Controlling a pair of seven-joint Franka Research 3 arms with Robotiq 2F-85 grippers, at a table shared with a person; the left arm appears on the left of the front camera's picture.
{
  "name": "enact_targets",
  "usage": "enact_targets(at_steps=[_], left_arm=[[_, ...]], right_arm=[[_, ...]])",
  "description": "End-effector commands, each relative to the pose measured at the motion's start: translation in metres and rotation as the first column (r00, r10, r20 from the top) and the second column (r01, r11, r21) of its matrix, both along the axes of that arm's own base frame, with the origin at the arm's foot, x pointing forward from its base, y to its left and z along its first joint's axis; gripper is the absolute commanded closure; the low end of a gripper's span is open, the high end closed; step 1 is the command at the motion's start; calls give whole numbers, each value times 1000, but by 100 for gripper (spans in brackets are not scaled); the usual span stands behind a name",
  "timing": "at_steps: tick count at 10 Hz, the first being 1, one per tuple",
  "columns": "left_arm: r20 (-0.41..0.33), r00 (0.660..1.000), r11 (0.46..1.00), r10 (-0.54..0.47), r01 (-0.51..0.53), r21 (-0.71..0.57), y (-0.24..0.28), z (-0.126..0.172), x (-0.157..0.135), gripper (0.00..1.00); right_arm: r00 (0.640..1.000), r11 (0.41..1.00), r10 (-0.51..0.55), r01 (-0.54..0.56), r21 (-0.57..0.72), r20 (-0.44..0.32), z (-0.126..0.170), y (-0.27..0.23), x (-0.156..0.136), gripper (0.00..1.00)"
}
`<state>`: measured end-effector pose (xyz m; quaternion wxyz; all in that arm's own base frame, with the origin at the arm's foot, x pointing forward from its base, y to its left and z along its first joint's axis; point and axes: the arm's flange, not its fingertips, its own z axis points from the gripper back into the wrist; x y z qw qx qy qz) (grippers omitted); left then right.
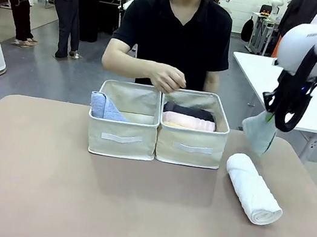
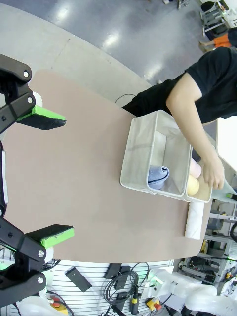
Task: Sort the towels based on their folding style.
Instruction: Pick up another triangle-folded towel from the table and place it in the left Fabric basket.
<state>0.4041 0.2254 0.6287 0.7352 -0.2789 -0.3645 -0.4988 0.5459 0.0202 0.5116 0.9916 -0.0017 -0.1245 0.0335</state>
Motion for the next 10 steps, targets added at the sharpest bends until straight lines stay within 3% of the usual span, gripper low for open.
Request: enact_targets(at_steps=[1, 4, 6, 9, 10], left_arm=[[2, 1000, 1000, -3, 3, -1, 0, 3, -1, 0], [2, 1000, 1000, -3, 3, -1, 0, 3, -1, 0], [2, 1000, 1000, -3, 3, -1, 0, 3, -1, 0], [2, 1000, 1000, -3, 3, -1, 0, 3, -1, 0], [2, 1000, 1000, -3, 3, -1, 0, 3, -1, 0]], right_arm=[[998, 998, 58, -57, -38, 28, 40, -45, -54, 92], [992, 988, 113, -119, 98, 63, 90, -121, -147, 92], [991, 986, 68, -85, 145, 119, 94, -160, -169, 92], [984, 977, 36, -70, 199, 172, 89, -178, -183, 92], [993, 987, 43, -60, 149, 113, 101, -181, -186, 92]])
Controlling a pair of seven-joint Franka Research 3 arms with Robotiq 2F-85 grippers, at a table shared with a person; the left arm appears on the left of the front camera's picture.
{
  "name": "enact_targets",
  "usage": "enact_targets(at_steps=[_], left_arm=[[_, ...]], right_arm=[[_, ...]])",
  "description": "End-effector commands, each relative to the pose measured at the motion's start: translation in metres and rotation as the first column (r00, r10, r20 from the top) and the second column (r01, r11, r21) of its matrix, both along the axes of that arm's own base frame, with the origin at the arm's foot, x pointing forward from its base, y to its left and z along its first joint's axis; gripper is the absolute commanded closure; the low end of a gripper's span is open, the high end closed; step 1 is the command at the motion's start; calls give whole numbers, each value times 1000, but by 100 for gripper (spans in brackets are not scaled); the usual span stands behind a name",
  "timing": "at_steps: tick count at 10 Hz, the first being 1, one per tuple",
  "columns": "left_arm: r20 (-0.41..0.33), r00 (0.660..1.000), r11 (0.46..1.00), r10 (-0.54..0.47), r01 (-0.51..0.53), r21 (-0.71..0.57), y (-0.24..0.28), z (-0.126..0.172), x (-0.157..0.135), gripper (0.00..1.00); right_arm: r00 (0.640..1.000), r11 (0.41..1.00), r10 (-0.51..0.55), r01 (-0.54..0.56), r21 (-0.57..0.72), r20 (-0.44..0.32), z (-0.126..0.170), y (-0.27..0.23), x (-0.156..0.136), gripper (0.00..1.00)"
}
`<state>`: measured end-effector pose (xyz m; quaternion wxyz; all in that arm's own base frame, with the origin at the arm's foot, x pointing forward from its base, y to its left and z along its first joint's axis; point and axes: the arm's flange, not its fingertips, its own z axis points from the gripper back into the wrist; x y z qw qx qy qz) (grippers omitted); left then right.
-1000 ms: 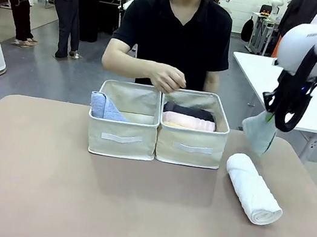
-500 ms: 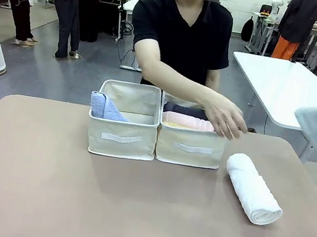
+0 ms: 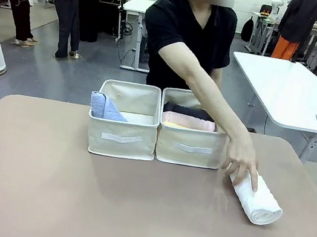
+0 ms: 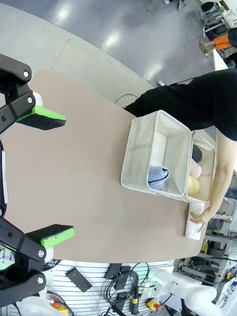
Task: Sort the towels based on their folding style.
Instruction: Pick up another triangle-folded towel from the table and place it in the left Fabric basket.
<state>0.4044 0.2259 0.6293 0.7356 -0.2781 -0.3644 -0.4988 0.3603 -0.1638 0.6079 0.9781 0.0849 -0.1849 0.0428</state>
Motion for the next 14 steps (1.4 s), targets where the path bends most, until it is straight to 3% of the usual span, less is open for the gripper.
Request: enact_targets(at_steps=[1, 14], left_arm=[[1, 1000, 1000, -3, 3, -2, 0, 2, -1, 0], [1, 1000, 1000, -3, 3, -2, 0, 2, -1, 0]], right_arm=[[1000, 1000, 10, -10, -22, -7, 5, 3, 0, 92], [1000, 1000, 10, -10, -22, -7, 5, 3, 0, 92]])
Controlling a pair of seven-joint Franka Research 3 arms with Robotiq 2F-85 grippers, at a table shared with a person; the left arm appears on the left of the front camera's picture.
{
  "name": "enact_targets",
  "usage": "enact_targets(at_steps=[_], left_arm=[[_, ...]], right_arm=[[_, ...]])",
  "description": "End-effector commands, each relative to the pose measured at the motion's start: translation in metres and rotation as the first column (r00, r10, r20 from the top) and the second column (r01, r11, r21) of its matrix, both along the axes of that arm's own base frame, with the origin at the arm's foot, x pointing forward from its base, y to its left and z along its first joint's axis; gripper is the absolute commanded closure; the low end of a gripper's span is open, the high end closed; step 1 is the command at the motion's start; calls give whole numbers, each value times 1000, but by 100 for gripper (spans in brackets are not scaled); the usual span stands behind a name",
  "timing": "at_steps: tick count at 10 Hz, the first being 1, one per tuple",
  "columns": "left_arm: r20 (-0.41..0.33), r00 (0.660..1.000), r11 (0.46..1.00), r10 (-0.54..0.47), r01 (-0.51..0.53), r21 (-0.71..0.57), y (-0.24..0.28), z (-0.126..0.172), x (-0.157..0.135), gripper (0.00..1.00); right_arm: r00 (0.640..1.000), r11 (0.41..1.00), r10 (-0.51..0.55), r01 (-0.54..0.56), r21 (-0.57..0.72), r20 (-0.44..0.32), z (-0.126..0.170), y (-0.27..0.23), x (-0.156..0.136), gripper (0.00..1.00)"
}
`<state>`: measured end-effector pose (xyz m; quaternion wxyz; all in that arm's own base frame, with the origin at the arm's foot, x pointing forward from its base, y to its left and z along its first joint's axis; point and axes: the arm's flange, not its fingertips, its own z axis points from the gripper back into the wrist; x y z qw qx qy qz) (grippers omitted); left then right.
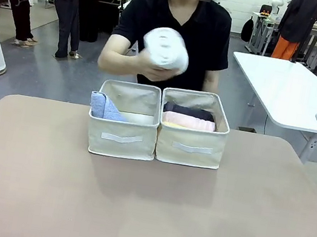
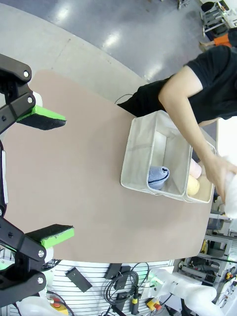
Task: Sort the towels based on their folding style.
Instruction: Pick up another triangle-folded towel from the table and place it in the left Fabric basket.
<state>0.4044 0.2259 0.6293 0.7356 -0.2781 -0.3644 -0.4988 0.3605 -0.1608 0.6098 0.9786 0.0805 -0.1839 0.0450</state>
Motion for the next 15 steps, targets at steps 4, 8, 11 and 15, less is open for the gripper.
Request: enact_targets(at_steps=[4, 8, 11, 15], left_arm=[[1, 1000, 1000, -3, 3, -2, 0, 2, -1, 0], [1, 1000, 1000, -3, 3, -2, 0, 2, -1, 0], [1, 1000, 1000, -3, 3, -2, 0, 2, -1, 0], [1, 1000, 1000, -3, 3, -2, 0, 2, -1, 0]], right_arm=[[1000, 1000, 7, -7, -12, -5, 3, 0, -1, 92], [1000, 1000, 7, -7, -12, -5, 3, 0, -1, 92], [1000, 1000, 7, -7, -12, -5, 3, 0, -1, 92], [998, 997, 55, -56, -44, -10, 3, 11, -5, 79]])
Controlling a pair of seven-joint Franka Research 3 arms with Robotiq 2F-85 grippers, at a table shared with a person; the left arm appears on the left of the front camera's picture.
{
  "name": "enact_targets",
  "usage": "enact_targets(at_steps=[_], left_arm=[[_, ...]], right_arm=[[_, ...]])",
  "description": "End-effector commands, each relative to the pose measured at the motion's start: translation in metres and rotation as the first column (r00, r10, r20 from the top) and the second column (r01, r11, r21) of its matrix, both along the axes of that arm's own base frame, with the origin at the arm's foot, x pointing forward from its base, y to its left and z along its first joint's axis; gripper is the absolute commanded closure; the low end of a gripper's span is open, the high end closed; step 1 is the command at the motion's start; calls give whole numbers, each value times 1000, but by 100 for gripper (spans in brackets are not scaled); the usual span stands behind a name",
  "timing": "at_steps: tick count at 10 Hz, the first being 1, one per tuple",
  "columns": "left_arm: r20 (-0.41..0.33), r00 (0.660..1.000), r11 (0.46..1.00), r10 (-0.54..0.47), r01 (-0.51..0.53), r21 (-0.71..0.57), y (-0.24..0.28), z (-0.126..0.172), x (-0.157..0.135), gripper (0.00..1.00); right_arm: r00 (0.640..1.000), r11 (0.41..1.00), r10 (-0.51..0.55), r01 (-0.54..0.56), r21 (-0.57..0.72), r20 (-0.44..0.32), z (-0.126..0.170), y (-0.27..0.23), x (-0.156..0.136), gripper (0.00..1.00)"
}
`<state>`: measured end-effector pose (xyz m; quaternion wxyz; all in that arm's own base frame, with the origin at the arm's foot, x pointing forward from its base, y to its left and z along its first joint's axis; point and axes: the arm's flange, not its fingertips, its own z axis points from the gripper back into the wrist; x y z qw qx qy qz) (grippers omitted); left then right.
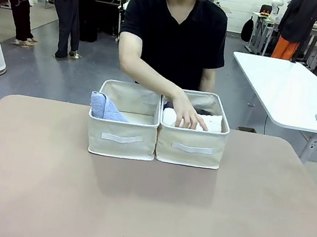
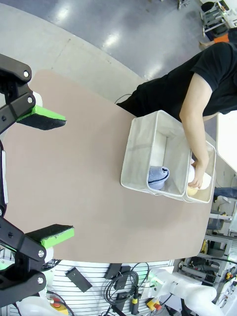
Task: Sort the towels based on their folding style.
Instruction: Pick up another triangle-folded towel from the table and place it in the left Fabric basket.
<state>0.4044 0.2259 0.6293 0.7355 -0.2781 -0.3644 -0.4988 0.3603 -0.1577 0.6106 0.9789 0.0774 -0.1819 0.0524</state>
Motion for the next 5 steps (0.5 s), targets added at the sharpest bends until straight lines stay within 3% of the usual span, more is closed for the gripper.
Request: enact_targets(at_steps=[1, 2, 5], left_arm=[[1, 1000, 1000, -3, 3, -2, 0, 2, -1, 0], [1, 1000, 1000, -3, 3, -2, 0, 2, -1, 0], [1, 1000, 1000, -3, 3, -2, 0, 2, -1, 0]], right_arm=[[997, 995, 77, -78, -58, -13, 9, 22, -7, 79], [990, 986, 139, -140, -87, -15, 21, 39, -14, 79], [928, 924, 347, -314, -219, 134, 104, 107, -53, 79]])
